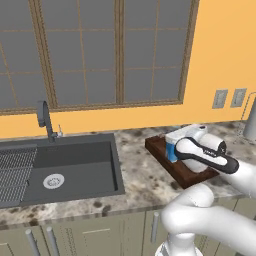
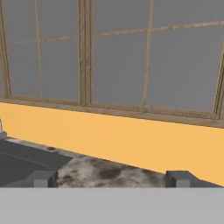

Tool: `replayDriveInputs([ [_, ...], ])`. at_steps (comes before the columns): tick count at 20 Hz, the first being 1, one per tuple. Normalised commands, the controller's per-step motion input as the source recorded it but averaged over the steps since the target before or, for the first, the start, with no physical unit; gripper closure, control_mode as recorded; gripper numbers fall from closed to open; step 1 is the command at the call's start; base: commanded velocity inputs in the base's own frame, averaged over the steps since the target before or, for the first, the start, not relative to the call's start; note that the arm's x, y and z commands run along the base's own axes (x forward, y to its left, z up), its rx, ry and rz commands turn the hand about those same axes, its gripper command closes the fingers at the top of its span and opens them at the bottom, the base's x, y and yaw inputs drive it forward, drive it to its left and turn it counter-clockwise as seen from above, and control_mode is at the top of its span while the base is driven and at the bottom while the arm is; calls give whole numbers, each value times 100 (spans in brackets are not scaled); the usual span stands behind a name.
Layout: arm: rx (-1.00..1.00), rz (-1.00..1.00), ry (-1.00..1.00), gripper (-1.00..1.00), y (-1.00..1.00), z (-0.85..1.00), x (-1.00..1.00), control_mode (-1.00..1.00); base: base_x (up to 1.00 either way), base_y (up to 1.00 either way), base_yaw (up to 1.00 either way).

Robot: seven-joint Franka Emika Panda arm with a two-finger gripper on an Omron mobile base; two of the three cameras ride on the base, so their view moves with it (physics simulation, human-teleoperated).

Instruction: Take out the milk from the fridge and place it on the tray on the counter. Then take the sugar cube near the tray and place it in the tray.

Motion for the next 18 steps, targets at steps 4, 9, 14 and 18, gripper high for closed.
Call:
replayDriveInputs([
  [4, 0, 0, 0, -100, 0, 51, 0, -100, 0, 0, 0],
  [9, 0, -1, 0, -100, 0, 59, -25, -100, 0, 0, 0],
  [14, 3, -12, 8, -100, -11, 55, -64, -100, 0, 0, 0],
  [18, 11, -15, 17, -100, -31, 62, -78, -100, 0, 0, 0],
])
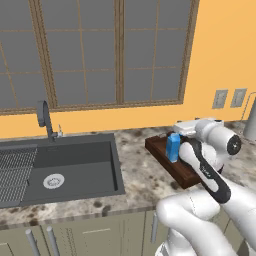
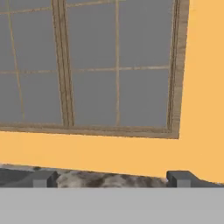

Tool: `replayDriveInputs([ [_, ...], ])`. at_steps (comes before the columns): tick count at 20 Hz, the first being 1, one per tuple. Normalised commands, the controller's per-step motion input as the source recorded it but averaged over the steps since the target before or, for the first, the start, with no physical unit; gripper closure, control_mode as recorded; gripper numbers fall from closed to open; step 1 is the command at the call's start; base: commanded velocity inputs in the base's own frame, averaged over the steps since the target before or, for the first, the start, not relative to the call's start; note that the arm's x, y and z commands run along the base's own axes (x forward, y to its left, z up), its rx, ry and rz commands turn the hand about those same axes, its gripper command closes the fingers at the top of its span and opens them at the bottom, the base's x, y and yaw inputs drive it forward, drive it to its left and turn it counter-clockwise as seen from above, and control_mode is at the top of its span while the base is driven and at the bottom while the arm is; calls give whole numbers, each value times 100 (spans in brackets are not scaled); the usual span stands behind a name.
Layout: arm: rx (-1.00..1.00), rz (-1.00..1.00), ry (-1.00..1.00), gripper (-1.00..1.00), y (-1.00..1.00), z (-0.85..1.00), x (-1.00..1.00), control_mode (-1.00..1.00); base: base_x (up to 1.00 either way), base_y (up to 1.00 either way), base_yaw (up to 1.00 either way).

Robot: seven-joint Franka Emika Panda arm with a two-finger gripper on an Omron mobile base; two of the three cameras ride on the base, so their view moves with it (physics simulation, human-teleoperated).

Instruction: Take out the milk from the fridge and place it on the tray on the counter. Then take the sugar cube near the tray and place it in the tray.

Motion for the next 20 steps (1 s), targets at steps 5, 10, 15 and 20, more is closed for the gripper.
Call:
replayDriveInputs([
  [5, 24, -16, 30, -100, -39, 58, -62, -100, 0, 0, 0],
  [10, 31, -17, 40, -100, -43, 29, -53, -100, 0, 0, 0],
  [15, 35, -21, 50, -100, -34, 0, -32, -100, 0, 0, 0],
  [20, 26, -22, 28, -100, -20, -13, -14, -100, 0, 0, 0],
])
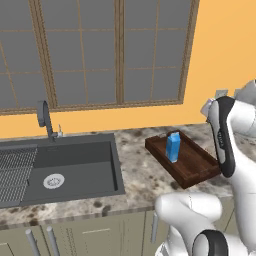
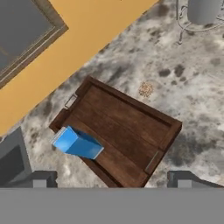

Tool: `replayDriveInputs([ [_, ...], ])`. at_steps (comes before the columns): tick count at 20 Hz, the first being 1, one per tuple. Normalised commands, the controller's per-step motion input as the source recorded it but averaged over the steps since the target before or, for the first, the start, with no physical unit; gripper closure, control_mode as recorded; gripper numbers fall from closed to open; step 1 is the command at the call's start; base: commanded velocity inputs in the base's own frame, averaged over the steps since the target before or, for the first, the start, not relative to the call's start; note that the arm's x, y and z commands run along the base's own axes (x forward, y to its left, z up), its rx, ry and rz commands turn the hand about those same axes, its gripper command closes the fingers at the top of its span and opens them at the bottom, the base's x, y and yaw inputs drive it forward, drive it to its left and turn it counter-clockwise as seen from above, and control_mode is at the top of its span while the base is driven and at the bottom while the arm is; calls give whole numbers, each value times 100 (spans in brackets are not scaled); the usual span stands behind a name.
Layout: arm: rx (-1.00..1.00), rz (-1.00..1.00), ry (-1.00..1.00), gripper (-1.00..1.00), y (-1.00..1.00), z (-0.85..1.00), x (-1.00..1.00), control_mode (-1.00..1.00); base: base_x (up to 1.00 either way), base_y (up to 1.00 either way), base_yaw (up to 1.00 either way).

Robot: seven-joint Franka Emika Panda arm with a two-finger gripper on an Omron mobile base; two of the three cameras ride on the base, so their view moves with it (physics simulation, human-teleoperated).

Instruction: Take out the milk from the fridge and place it on the tray on the counter. Then take the sugar cube near the tray and place it in the tray.

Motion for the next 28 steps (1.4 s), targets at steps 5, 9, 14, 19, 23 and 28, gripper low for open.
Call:
replayDriveInputs([
  [5, 20, -11, 3, -100, -19, -44, -4, -100, 0, 0, 0],
  [9, 7, -4, 6, -100, -8, -52, 0, -100, 0, 0, 0],
  [14, 0, -15, 13, -100, -1, -20, 11, -100, 0, 0, 0],
  [19, 2, -22, 21, -100, -4, -27, 17, -100, 0, 0, 0],
  [23, 2, -7, 15, -100, -30, -34, 16, -100, 0, 0, 0],
  [28, 2, -3, 11, -100, -43, -30, 0, -100, 0, 0, 0],
])
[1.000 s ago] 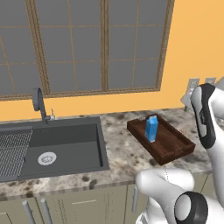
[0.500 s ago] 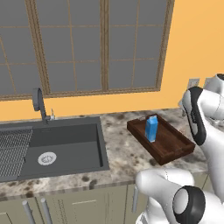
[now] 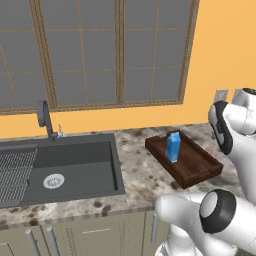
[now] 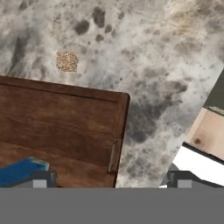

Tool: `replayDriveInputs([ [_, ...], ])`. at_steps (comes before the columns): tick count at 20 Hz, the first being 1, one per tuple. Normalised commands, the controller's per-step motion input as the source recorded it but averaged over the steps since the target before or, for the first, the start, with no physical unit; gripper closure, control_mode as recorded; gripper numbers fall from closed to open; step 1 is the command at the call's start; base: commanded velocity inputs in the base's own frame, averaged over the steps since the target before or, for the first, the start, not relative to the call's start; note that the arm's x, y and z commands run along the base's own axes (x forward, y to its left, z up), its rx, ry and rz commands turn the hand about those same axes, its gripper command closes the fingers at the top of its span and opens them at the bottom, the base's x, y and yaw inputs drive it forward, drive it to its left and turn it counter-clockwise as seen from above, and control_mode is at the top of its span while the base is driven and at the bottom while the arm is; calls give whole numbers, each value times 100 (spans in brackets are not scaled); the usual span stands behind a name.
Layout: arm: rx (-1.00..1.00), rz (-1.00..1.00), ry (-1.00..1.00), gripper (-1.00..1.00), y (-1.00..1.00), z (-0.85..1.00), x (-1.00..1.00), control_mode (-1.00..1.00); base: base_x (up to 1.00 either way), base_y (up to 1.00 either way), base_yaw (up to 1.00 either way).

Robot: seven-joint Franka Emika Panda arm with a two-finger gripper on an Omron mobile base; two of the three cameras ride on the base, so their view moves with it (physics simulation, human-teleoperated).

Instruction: Take out the milk from the fridge and place it on the tray on the counter. Then take the sugar cube near the tray and place it in the tray.

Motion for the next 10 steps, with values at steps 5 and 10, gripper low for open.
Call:
replayDriveInputs([
  [5, 6, 0, 15, -100, -34, -31, 24, -100, 0, 0, 0],
  [10, 0, -3, 12, -100, -18, -29, 43, -100, 0, 0, 0],
])
